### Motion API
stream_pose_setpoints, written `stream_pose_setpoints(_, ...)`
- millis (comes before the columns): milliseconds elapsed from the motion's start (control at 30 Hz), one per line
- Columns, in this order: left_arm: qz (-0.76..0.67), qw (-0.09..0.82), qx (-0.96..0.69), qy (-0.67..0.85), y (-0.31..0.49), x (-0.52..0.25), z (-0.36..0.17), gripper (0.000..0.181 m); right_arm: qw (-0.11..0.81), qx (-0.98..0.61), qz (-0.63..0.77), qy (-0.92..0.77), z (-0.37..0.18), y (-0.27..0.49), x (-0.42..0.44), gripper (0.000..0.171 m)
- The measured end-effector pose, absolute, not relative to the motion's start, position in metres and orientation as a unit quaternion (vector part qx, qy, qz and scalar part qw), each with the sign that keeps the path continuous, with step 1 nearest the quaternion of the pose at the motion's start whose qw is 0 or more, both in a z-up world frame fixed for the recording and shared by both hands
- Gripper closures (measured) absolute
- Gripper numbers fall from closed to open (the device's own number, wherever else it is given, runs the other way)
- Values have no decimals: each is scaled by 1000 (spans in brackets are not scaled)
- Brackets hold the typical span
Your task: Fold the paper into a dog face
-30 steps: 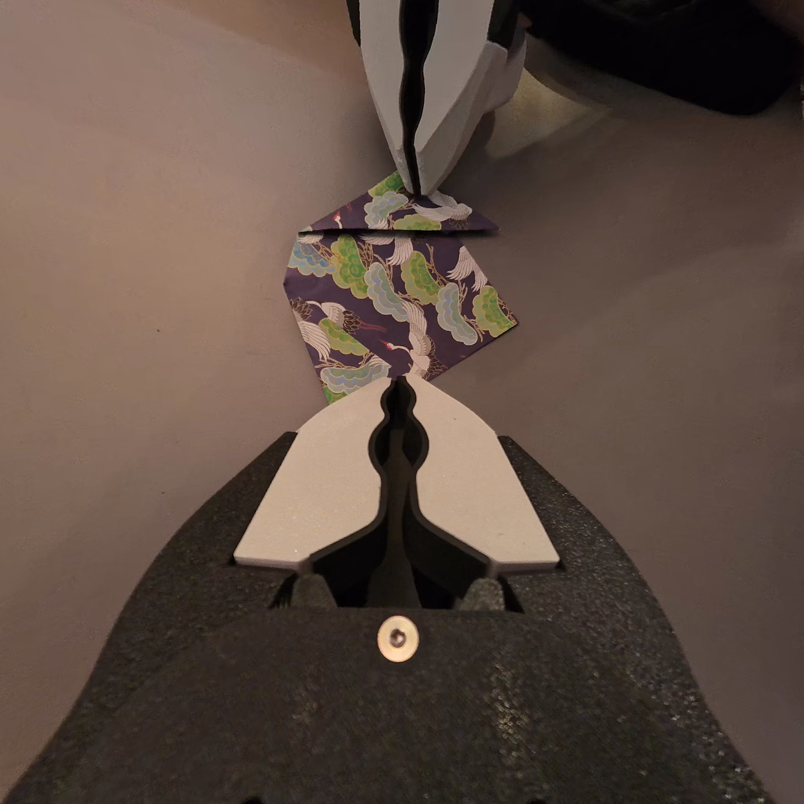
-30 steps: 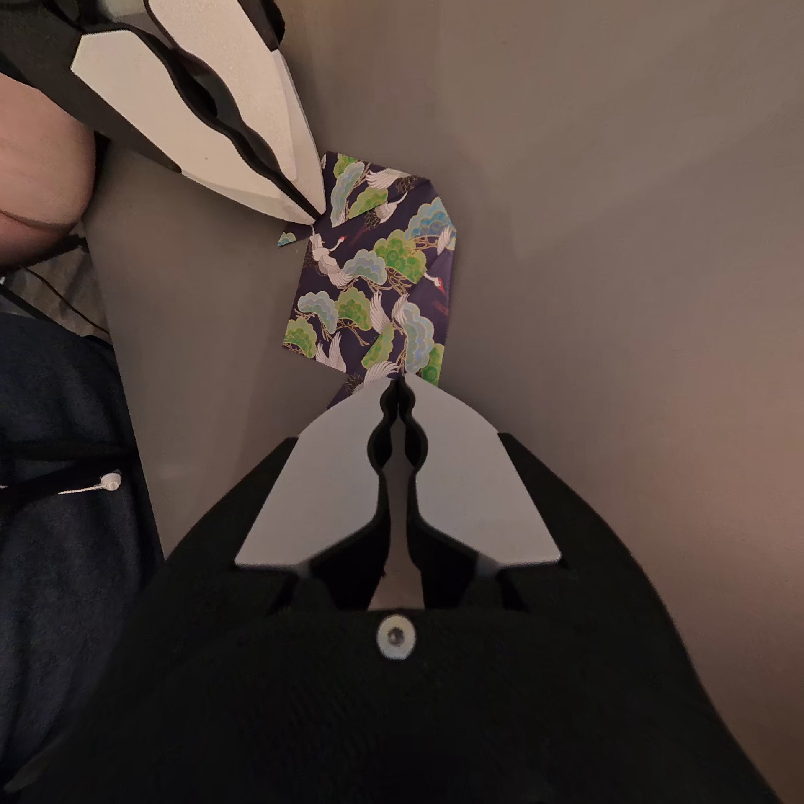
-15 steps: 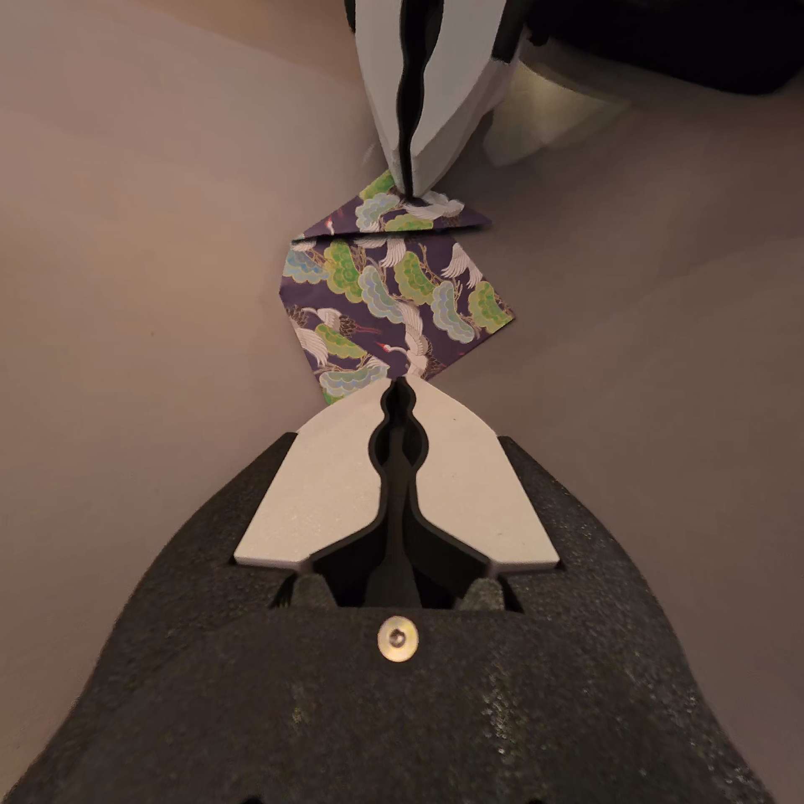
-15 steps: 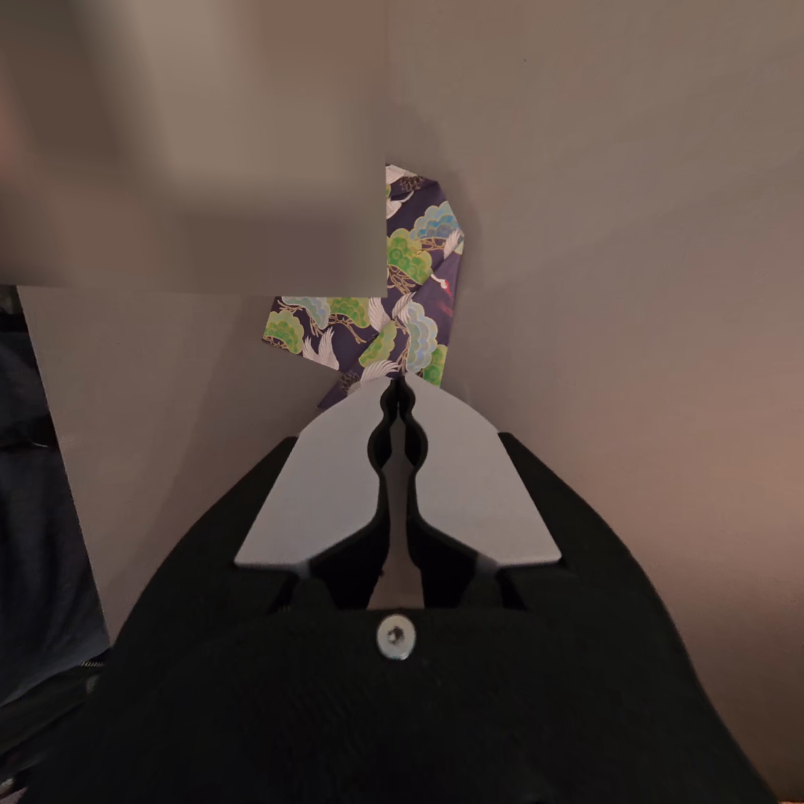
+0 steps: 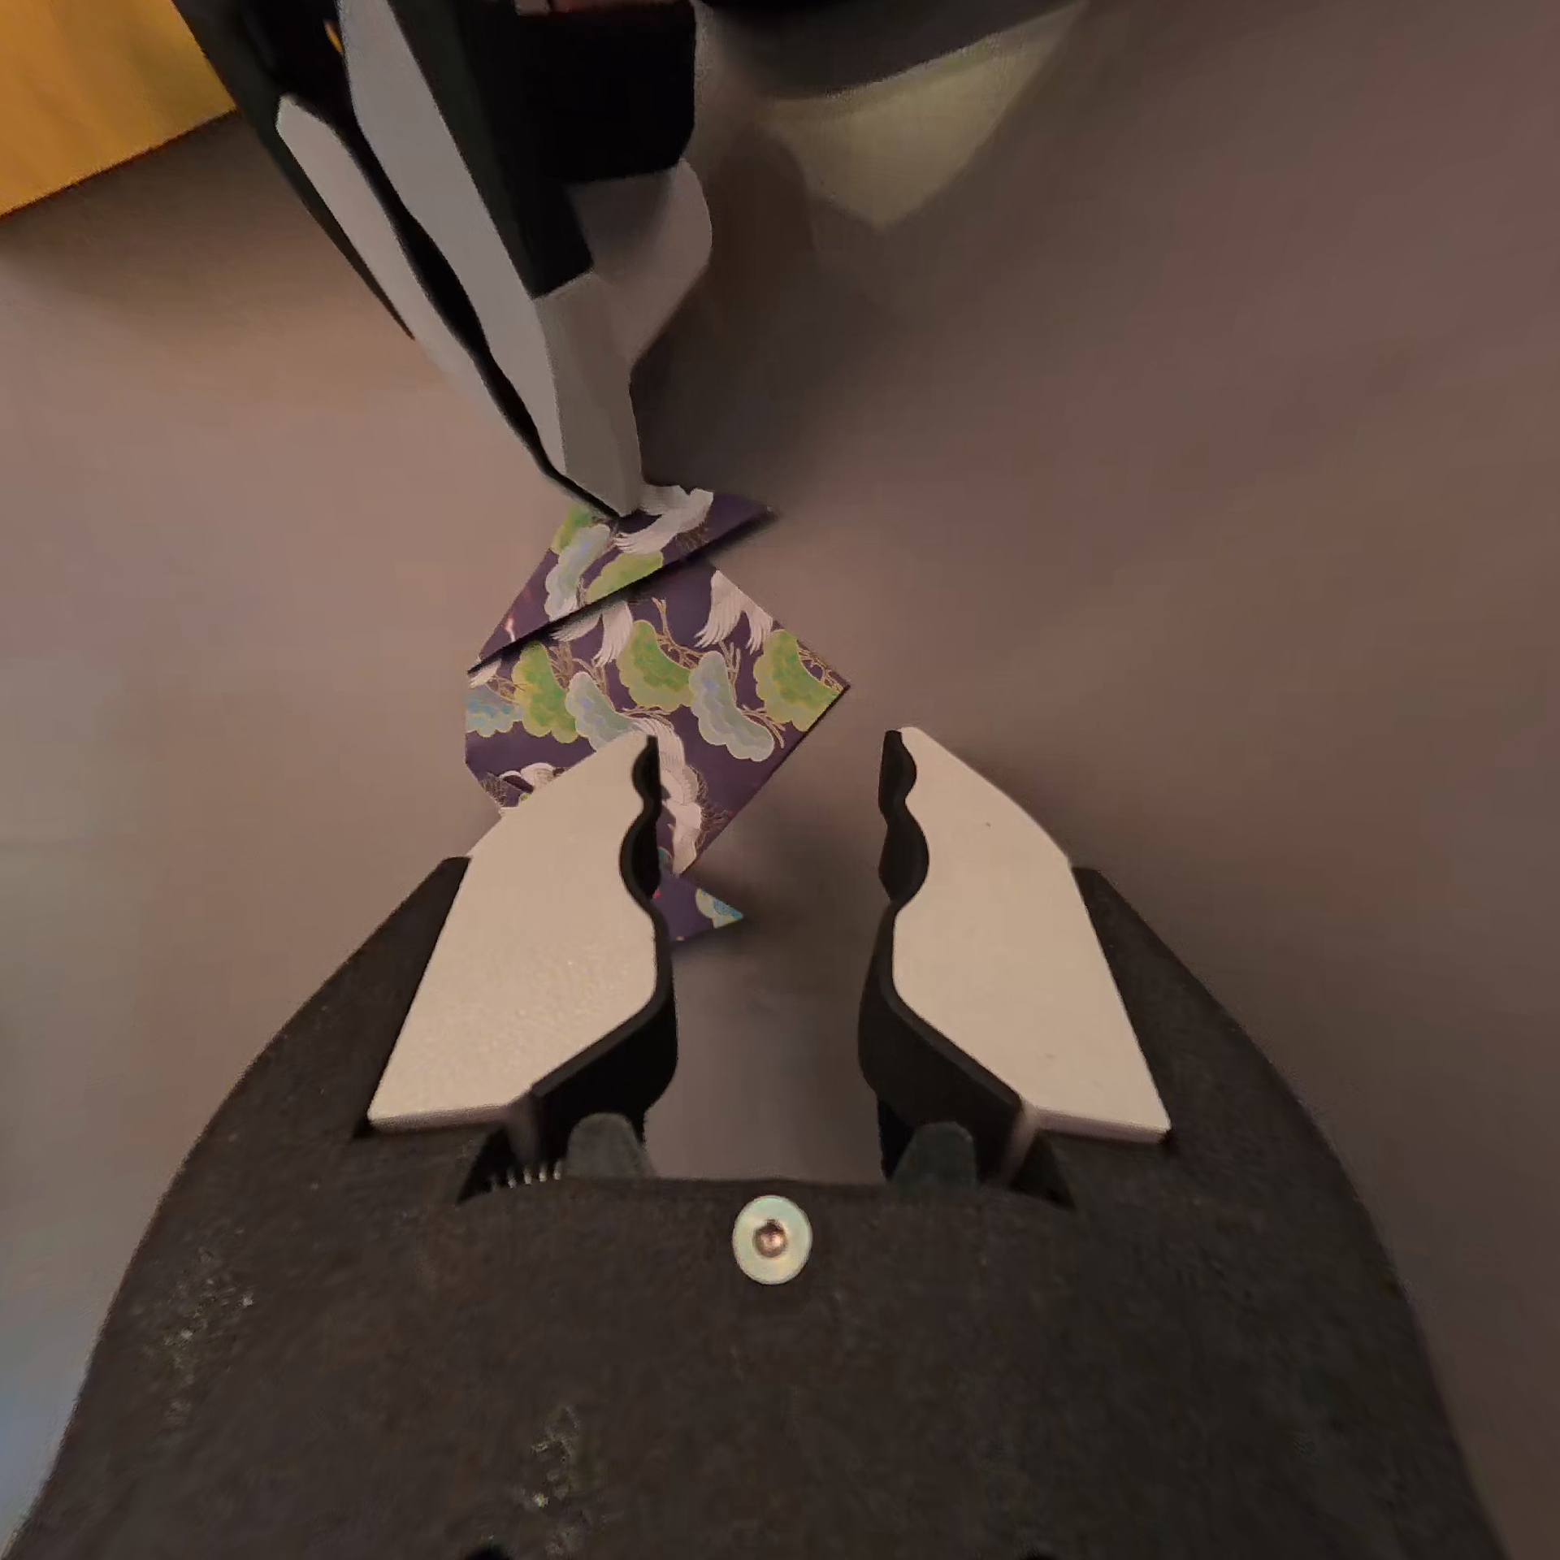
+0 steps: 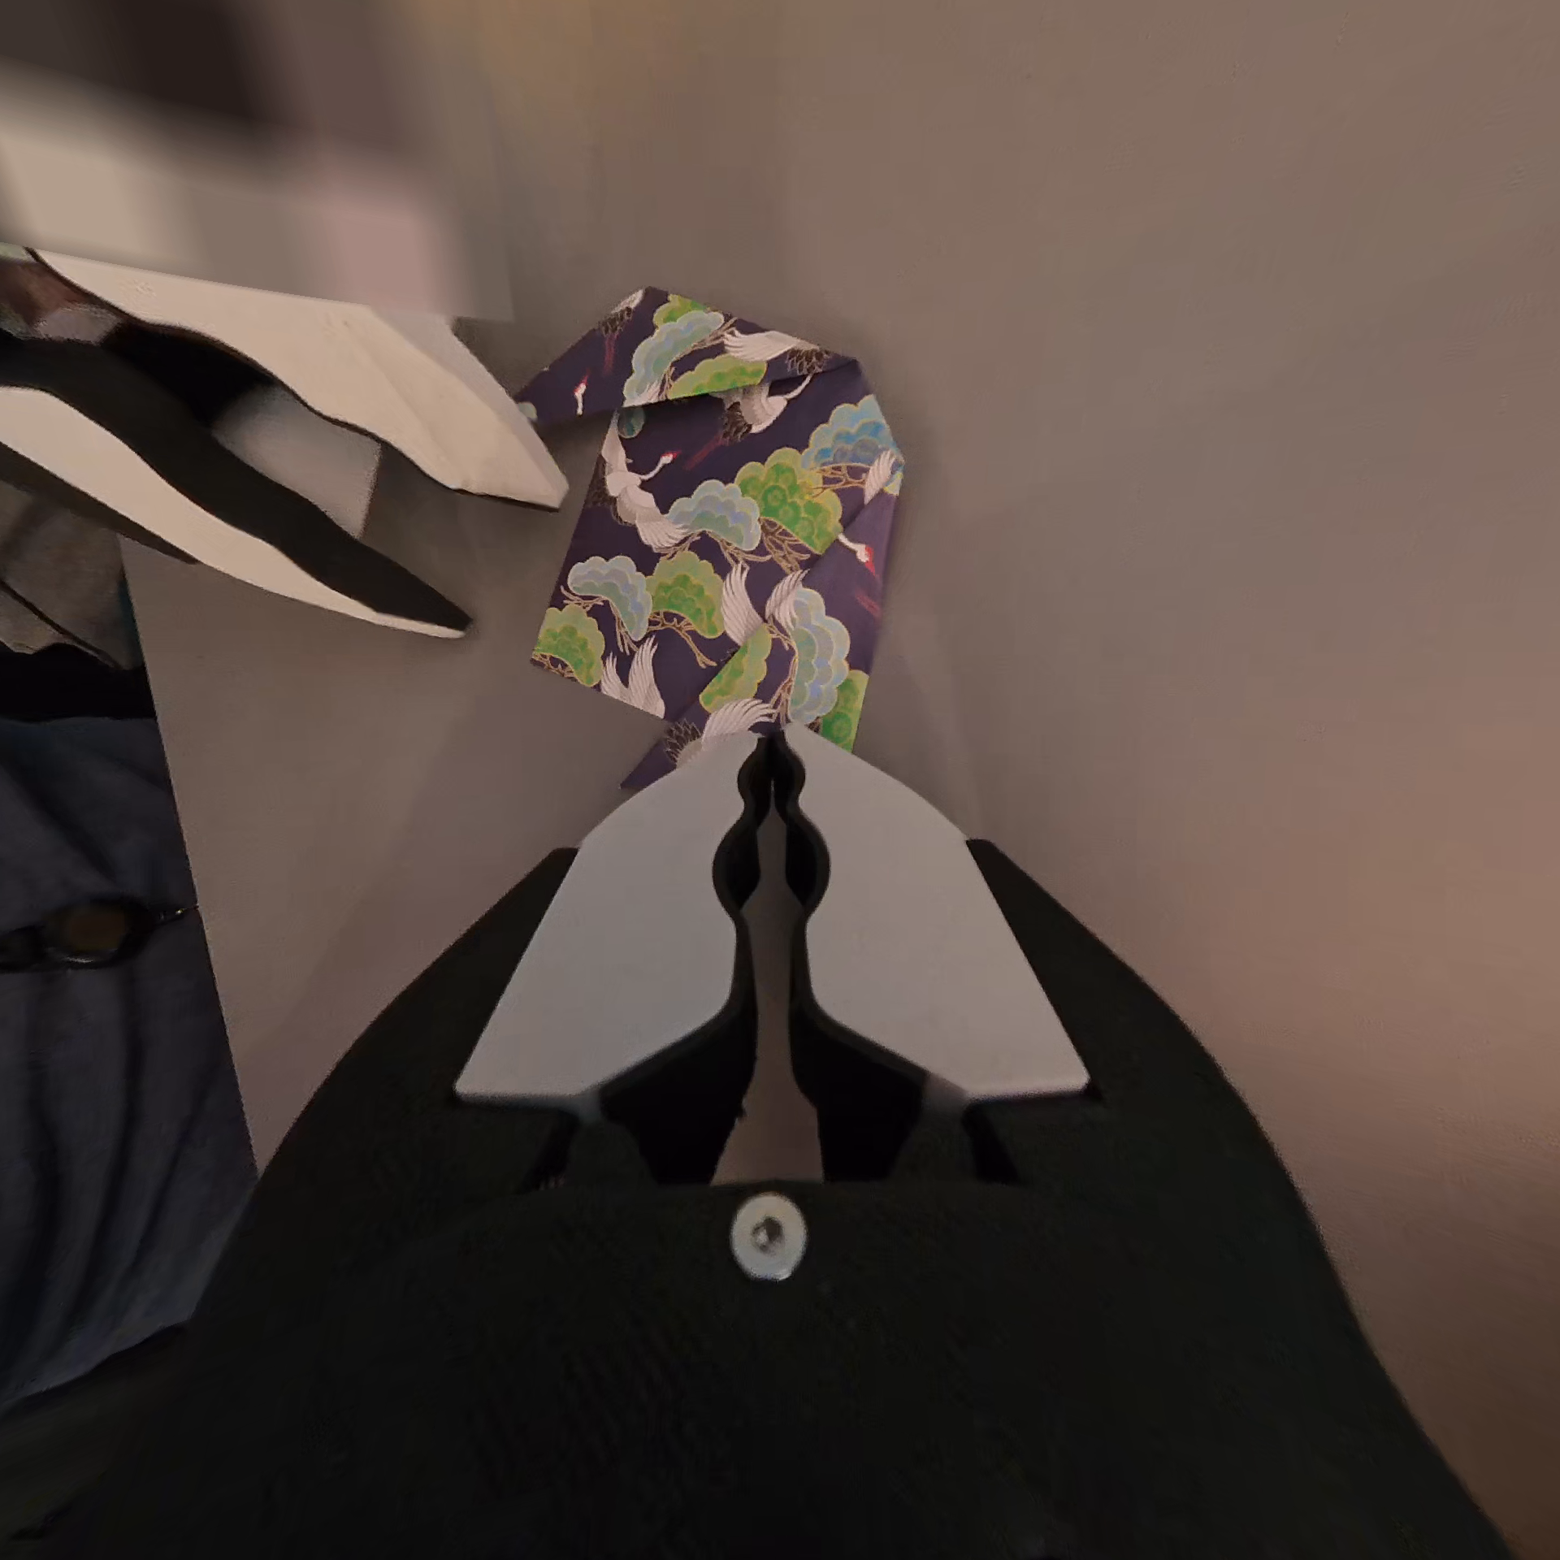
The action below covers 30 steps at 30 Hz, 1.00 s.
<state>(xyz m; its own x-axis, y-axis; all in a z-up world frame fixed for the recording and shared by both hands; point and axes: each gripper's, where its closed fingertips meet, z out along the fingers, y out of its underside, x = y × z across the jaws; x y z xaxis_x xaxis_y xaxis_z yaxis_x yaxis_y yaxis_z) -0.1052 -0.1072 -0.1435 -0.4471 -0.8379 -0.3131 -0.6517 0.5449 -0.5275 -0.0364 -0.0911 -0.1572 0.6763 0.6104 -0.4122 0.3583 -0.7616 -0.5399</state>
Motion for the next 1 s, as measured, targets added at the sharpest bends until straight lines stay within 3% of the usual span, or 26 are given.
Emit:
stream_pose_setpoints(33,-163,283,-449,832,-106,-102,-145,132,213,-889,300,-271,-157,-91,-36,168)
stream_pose_setpoints(633,-217,195,-471,833,-100,-85,-156,161,213,-883,305,-288,-157,-92,-38,169)
stream_pose_setpoints(867,-283,142,-486,814,-100,-85,-155,163,339,-807,194,-443,-138,-102,-60,169)
stream_pose_setpoints(1000,-318,122,-493,800,-99,-86,-154,163,363,-775,106,-505,-145,-104,-73,169)
